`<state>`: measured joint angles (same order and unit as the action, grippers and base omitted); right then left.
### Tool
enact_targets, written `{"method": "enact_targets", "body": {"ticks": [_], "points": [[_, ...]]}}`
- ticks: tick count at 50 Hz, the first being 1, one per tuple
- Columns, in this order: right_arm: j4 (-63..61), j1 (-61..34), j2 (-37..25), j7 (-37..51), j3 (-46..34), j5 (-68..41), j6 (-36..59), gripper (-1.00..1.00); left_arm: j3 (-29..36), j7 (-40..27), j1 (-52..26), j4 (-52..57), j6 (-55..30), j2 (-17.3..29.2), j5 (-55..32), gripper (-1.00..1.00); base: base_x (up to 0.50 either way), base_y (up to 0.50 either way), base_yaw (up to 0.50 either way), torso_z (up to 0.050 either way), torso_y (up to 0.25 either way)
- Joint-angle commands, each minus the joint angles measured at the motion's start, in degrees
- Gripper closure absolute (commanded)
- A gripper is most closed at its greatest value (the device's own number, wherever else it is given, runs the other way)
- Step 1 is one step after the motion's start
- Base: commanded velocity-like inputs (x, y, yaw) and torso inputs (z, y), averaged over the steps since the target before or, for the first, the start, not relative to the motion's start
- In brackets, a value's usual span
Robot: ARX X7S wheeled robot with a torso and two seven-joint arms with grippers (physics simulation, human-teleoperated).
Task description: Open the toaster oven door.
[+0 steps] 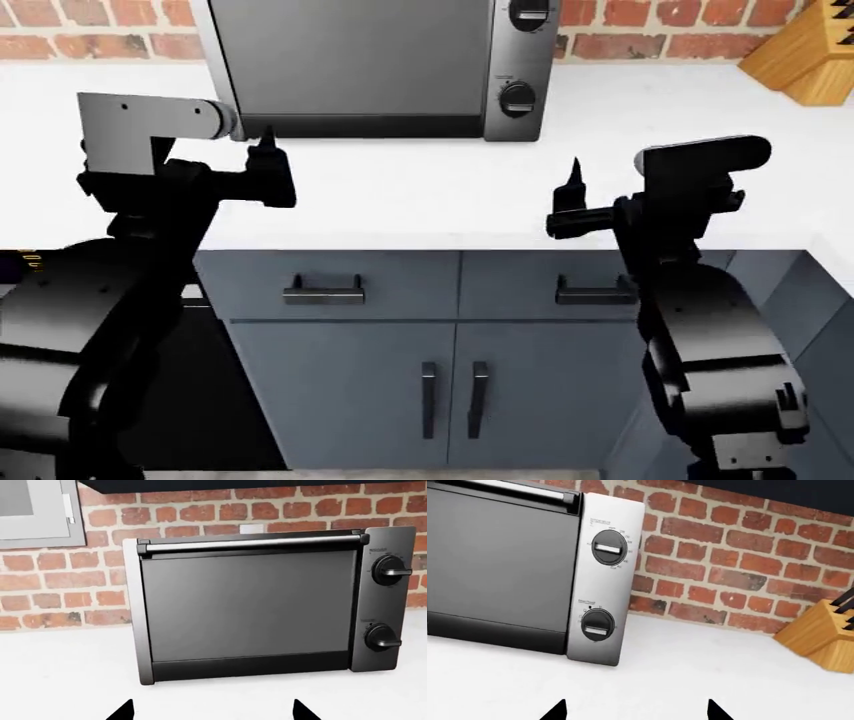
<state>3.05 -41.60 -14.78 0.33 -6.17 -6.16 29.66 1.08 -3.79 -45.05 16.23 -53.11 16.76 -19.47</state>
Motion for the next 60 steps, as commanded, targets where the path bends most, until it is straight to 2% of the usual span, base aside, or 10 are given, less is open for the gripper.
{"method": "enact_targets", "body": {"ticks": [1,19,36,46,60], "points": [[11.9,-12.0,-0.3,-1.3,-1.7,1.1,0.0,-1.00,2.3,0.5,-8.9,-10.0,1.4,0.3,1.9,-1.00,0.00,0.00,0.00,0.000,0.000],[10.8,-11.5,-0.2,-1.3,-1.8,0.3,1.1,-1.00,2.2,-0.6,-9.3,-6.2,-1.8,1.3,1.3,-1.00,0.00,-0.03,0.00,0.000,0.000],[11.5,-10.9,-0.6,-1.2,-2.1,0.1,0.5,-1.00,2.3,-0.8,-9.3,-5.6,-2.4,1.8,0.9,-1.00,0.00,-0.40,0.00,0.000,0.000],[11.6,-11.0,-0.5,-1.1,-2.5,0.1,0.4,-1.00,1.9,-1.0,-9.1,-4.8,-2.9,2.1,0.5,-1.00,0.02,0.00,0.00,0.000,0.000],[11.1,-10.7,-0.7,-1.0,-2.8,-0.1,0.7,-1.00,1.6,-1.3,-8.7,-3.8,-3.5,2.3,0.0,-1.00,0.25,0.00,0.00,0.000,0.000]]}}
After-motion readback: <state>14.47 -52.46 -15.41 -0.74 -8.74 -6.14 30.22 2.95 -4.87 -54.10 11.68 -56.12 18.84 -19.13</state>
